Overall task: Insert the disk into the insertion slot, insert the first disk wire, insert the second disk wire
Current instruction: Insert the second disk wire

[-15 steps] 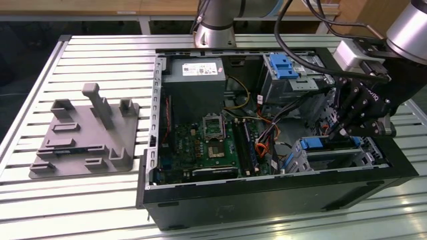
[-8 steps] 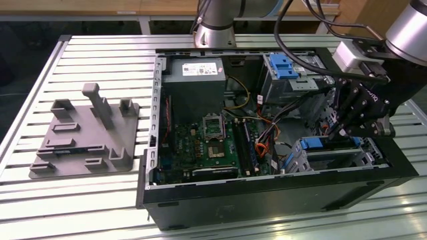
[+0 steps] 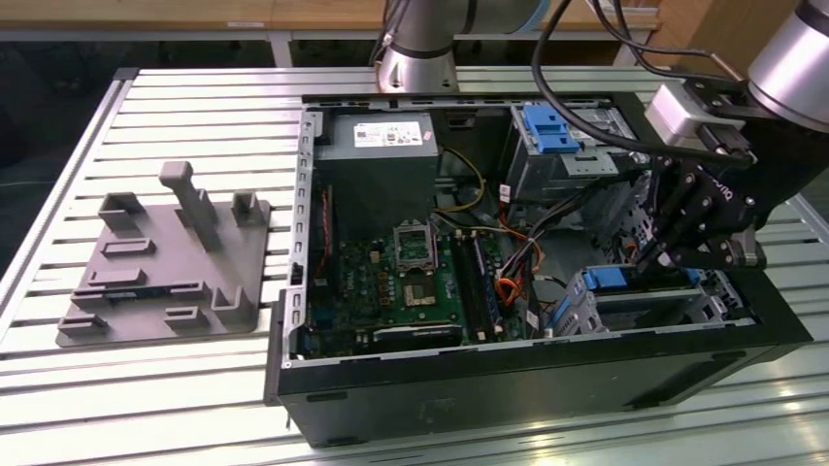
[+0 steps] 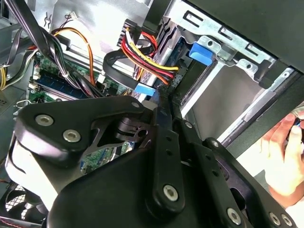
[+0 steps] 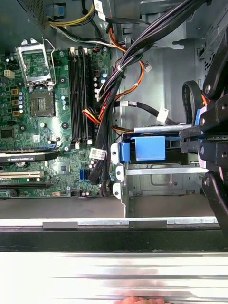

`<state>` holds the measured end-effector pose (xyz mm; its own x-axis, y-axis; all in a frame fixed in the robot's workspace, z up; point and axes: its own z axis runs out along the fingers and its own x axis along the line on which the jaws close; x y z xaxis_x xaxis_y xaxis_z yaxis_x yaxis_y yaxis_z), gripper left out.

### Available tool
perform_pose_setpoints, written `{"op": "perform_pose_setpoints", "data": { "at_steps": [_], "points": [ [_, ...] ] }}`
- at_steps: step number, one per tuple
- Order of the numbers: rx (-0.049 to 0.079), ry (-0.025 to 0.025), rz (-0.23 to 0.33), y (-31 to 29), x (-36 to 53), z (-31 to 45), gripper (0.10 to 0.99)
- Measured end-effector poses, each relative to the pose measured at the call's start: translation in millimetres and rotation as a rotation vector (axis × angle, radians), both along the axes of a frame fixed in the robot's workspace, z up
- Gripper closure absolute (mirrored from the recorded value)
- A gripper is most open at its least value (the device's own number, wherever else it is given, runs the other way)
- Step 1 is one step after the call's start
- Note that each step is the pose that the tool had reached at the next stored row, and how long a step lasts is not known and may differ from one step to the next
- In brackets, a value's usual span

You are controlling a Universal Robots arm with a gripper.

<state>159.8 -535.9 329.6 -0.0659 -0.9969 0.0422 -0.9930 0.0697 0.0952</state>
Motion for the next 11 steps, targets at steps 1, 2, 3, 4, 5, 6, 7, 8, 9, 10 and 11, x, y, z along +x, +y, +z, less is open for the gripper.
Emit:
{"op": "perform_pose_setpoints", "data": {
  "at_steps": [1,2,3,4,5,6,7,8,9,10,11],
  "points": [
    [0.0,0.0,0.0,-0.3,0.0,0.0,0.929],
    [0.0,0.0,0.0,-0.4,0.0,0.0,0.929],
    [0.0,0.0,0.0,-0.6,0.0,0.0,0.871],
    [0.0,0.0,0.0,-0.7,0.0,-0.2,0.816],
    [0.0,0.0,0.0,-0.7,0.0,-0.2,0.816],
    [0.0,0.0,0.0,-0.8,0.0,0.1,0.757],
    [0.0,0.0,0.0,-0.8,0.0,1.3,0.757],
    [0.0,0.0,0.0,-0.8,0.0,4.0,0.694],
    [0.0,0.0,0.0,-0.8,0.0,8.5,0.694],
    [0.0,-0.0001,0.0,-0.8,0.0,12.9,0.694],
    [0.0,-0.0002,0.0,-0.8,0.0,17.6,0.694]
  ]
}}
